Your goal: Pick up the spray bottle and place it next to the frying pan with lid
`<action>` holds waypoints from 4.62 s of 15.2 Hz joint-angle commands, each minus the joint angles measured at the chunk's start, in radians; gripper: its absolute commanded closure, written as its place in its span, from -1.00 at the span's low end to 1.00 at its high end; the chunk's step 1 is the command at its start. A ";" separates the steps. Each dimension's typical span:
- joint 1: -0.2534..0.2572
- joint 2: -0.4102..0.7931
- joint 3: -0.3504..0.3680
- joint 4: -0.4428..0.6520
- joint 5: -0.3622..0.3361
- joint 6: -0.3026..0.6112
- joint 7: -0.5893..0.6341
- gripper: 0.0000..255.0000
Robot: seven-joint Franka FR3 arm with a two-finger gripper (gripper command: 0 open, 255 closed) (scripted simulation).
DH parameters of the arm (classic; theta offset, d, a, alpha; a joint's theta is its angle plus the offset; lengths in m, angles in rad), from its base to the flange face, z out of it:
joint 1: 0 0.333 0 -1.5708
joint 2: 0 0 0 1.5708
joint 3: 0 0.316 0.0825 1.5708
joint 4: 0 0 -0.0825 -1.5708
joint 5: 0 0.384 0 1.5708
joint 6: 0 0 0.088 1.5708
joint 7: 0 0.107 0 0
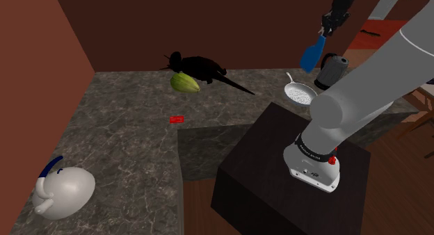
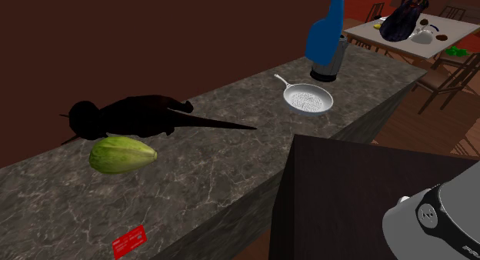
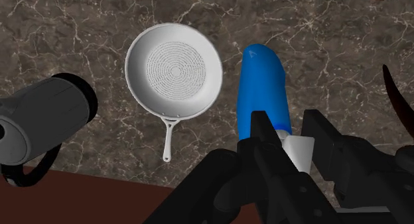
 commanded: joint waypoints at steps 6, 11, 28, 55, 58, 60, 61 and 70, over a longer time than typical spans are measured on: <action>-0.004 0.025 -0.014 -0.072 0.008 0.095 -0.008 1.00; -0.005 0.052 -0.022 -0.117 0.020 0.164 -0.015 1.00; -0.010 0.196 -0.040 -0.233 0.111 0.399 -0.072 1.00; -0.120 0.536 0.099 -0.277 0.429 0.726 -0.278 1.00; -0.120 0.536 0.100 -0.277 0.429 0.726 -0.278 1.00; -0.120 0.536 0.100 -0.277 0.429 0.726 -0.278 1.00; -0.120 0.536 0.100 -0.277 0.429 0.726 -0.278 1.00; -0.079 0.469 0.051 -0.284 0.367 0.672 -0.234 -1.00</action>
